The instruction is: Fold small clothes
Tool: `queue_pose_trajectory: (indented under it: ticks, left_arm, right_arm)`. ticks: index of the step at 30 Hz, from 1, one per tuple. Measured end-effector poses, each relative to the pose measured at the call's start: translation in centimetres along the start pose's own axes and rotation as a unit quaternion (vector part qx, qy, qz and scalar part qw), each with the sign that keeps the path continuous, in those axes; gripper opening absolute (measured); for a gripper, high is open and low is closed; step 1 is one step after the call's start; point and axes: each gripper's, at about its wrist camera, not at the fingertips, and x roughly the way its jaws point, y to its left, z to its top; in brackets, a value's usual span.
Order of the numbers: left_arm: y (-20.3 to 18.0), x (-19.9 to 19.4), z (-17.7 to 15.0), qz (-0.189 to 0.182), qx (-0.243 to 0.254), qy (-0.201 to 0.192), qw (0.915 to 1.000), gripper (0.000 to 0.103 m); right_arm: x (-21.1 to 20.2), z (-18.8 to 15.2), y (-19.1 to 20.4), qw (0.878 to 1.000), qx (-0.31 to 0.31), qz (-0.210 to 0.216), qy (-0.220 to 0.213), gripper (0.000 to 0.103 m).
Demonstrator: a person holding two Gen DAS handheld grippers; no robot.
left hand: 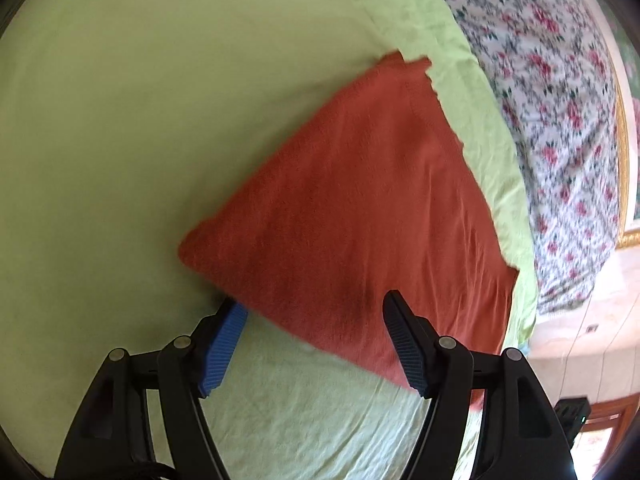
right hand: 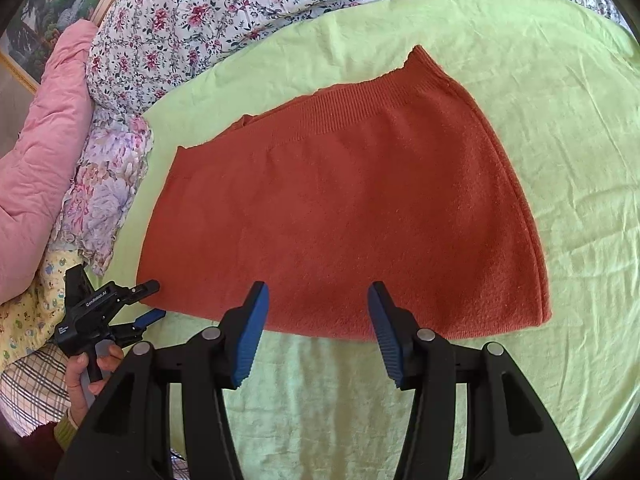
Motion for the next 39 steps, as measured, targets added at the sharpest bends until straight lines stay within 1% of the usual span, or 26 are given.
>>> queue_pose_trajectory:
  ticks: [2, 6, 7, 8, 9, 10, 11, 13, 17, 18, 20, 23, 25, 27, 28, 30, 32, 34, 39]
  left_arm:
    - [-0.2, 0.3, 0.6, 0.003, 0.0, -0.016, 0.9999, 0.069]
    - [-1.9, 1.2, 1.4, 0.031, 0.028, -0.041, 0.9983, 0.067]
    - [-2.6, 1.5, 1.5, 0.041, 0.045, -0.045, 0.9972, 0.058]
    - [-3.2, 1.8, 1.5, 0.047, 0.062, -0.045, 0.9959, 0.043]
    - [-4.0, 2.2, 1.7, 0.047, 0.081, -0.039, 0.9948, 0.034]
    - [-4.5, 2.4, 1.7, 0.047, 0.089, -0.038, 0.9941, 0.021]
    - [-5.0, 2.2, 1.7, 0.051, 0.098, -0.042, 0.993, 0.017]
    - [-6.6, 1.6, 1.5, 0.058, 0.13, -0.056, 0.9883, 0.015]
    - [-11.4, 0.2, 0.1, 0.055, 0.215, -0.078, 0.9719, 0.013]
    - [-12.9, 0.0, -0.5, 0.051, 0.24, -0.08, 0.9661, 0.013]
    - [-16.2, 0.2, -2.1, 0.042, 0.295, -0.08, 0.9512, 0.013]
    - [-19.9, 1.4, -4.9, 0.024, 0.359, -0.064, 0.931, 0.012]
    - [-21.8, 3.4, -7.4, 0.021, 0.402, -0.043, 0.9144, 0.012]
    - [-22.6, 5.6, -9.4, 0.028, 0.432, -0.02, 0.9012, 0.012]
    - [-22.7, 6.9, -10.3, 0.036, 0.442, -0.007, 0.8965, 0.012]
    - [-22.5, 9.0, -11.5, 0.055, 0.452, 0.011, 0.8903, 0.012]
    - [-22.6, 9.4, -11.9, 0.061, 0.457, 0.007, 0.8871, 0.012]
    - [-22.6, 9.3, -11.7, 0.059, 0.458, 0.007, 0.8871, 0.012]
    - [-22.4, 8.8, -11.7, 0.061, 0.462, 0.005, 0.885, 0.012]
  right_arm:
    - [0.4, 0.0, 0.0, 1.0, -0.001, 0.002, 0.006, 0.053]
    - [1.1, 0.0, -0.1, 1.0, -0.001, 0.007, 0.016, 0.053]
    - [1.2, 0.1, -0.1, 1.0, -0.001, 0.007, 0.017, 0.053]
    - [1.3, 0.1, -0.2, 1.0, -0.001, 0.008, 0.017, 0.053]
    - [1.4, 0.2, -0.3, 1.0, 0.0, 0.009, 0.017, 0.053]
    - [1.4, 0.3, -0.5, 1.0, 0.002, 0.01, 0.017, 0.053]
    - [1.4, 0.5, -0.7, 1.0, 0.004, 0.011, 0.017, 0.053]
    - [1.4, 0.8, -1.2, 1.0, 0.012, 0.014, 0.013, 0.053]
    - [1.0, 2.2, -2.5, 0.999, 0.023, 0.027, 0.002, 0.053]
    - [0.9, 2.7, -2.9, 0.999, 0.027, 0.032, -0.001, 0.053]
    - [0.9, 3.7, -3.6, 0.998, 0.037, 0.045, -0.006, 0.053]
    - [1.1, 5.8, -4.9, 0.996, 0.057, 0.069, -0.014, 0.053]
    - [1.5, 7.2, -5.5, 0.993, 0.067, 0.092, -0.014, 0.053]
    - [2.5, 8.8, -5.9, 0.991, 0.075, 0.114, -0.003, 0.053]
    - [2.9, 9.2, -5.9, 0.99, 0.076, 0.119, 0.0, 0.053]
    - [4.6, 10.4, -5.7, 0.988, 0.075, 0.131, 0.015, 0.053]
    - [6.5, 11.3, -5.2, 0.986, 0.075, 0.144, 0.038, 0.053]
    - [8.1, 11.9, -4.7, 0.984, 0.07, 0.154, 0.054, 0.053]
    - [12.0, 13.7, -1.7, 0.985, 0.03, 0.153, 0.077, 0.053]
